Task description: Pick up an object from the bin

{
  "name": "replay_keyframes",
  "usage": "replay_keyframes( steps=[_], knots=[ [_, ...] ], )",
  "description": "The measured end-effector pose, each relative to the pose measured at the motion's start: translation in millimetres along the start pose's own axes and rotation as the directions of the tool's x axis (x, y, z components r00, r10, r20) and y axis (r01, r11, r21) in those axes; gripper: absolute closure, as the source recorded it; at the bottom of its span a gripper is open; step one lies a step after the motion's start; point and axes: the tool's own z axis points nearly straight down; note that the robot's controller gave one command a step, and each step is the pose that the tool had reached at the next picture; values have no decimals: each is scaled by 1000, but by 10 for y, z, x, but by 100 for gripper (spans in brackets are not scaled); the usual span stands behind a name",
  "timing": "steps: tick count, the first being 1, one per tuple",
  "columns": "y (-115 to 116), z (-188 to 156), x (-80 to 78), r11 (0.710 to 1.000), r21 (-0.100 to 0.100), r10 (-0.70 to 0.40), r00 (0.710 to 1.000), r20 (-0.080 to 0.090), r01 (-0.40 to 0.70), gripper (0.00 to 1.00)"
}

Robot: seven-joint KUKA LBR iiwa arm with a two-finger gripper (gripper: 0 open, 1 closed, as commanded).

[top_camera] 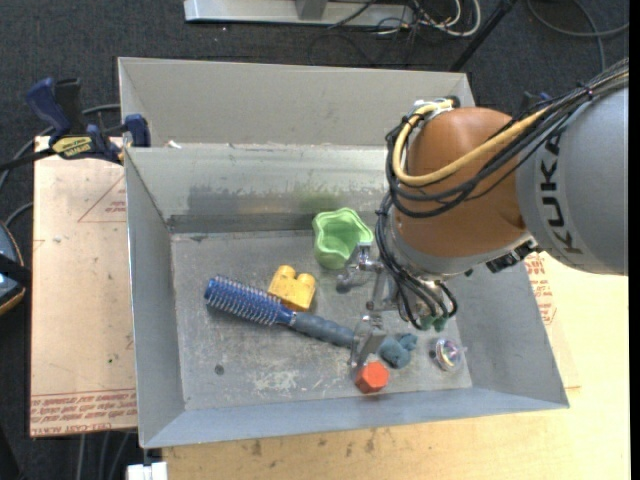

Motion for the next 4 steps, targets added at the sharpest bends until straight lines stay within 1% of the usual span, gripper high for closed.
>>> replay_keyframes(
  steps=[1,2,3,4],
  knots=[
    [-345,784,-171,972,3,236,972,-4,-236,0],
    [-331,1609,-195,973,-2,232,973,7,-232,0],
    [-324,1575,-209,973,-4,232,973,11,-232,100],
    [-527,-405,-263,1000,2,12,1000,9,-12,100]
  ],
)
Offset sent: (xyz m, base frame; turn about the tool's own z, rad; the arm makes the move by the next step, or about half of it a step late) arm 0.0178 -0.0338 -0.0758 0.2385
